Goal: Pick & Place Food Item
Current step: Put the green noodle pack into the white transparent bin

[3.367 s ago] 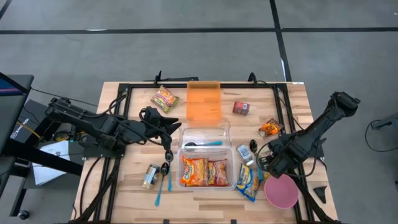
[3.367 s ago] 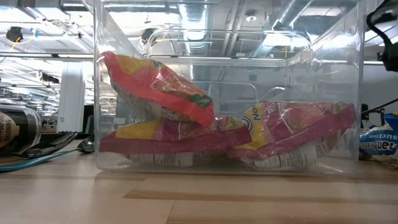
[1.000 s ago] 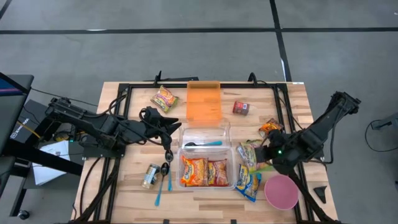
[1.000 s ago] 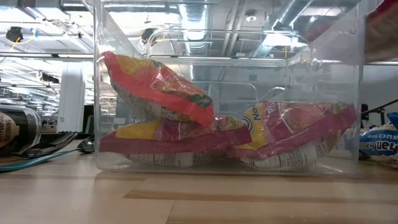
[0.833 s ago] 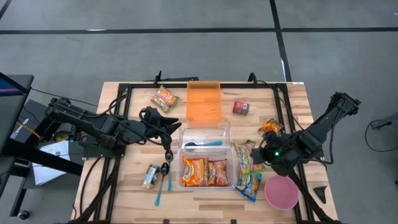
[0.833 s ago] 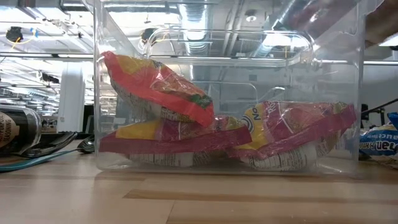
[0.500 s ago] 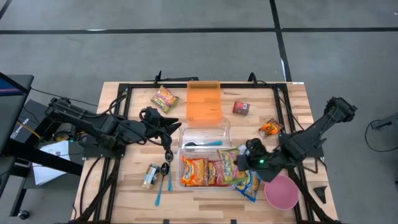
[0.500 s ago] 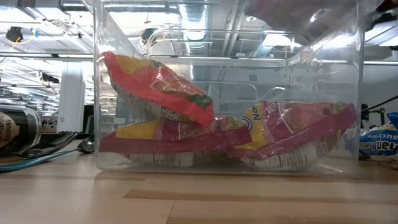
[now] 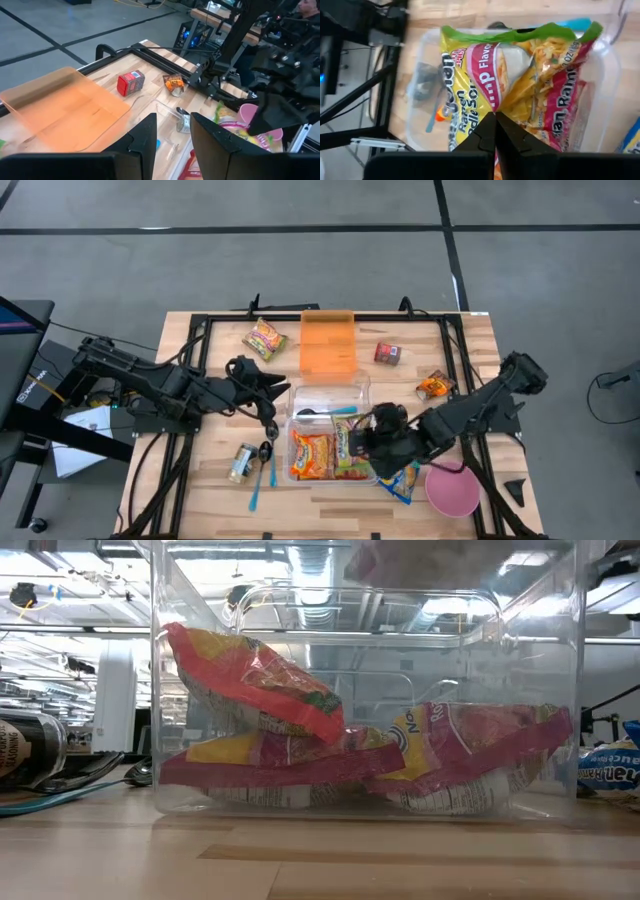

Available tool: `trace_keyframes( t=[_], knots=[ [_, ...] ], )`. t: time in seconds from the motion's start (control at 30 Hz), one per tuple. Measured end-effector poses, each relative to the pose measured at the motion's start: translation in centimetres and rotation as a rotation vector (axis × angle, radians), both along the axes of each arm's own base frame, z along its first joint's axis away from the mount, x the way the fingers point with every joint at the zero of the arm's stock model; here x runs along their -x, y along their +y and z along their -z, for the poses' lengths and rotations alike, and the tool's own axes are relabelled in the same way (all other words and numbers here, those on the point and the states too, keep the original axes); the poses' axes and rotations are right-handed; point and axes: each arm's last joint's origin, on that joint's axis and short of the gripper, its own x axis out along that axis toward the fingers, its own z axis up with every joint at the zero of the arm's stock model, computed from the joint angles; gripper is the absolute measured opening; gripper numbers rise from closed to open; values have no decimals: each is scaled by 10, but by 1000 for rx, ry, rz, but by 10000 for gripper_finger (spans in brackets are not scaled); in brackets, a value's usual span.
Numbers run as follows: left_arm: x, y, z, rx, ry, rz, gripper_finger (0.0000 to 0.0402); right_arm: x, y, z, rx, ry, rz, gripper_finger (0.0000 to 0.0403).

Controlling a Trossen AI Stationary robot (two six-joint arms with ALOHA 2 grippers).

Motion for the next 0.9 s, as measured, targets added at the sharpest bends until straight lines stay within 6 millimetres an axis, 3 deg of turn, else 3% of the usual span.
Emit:
trace_keyframes(
  t=[0.5,0.9],
  knots=[
    [1,-2,0,-1,3,7,113,-14,10,23,-77,57,35,0],
    [3,-8,0,-1,2,34,113,-20,-1,27,-71,95,67,0]
  ],
)
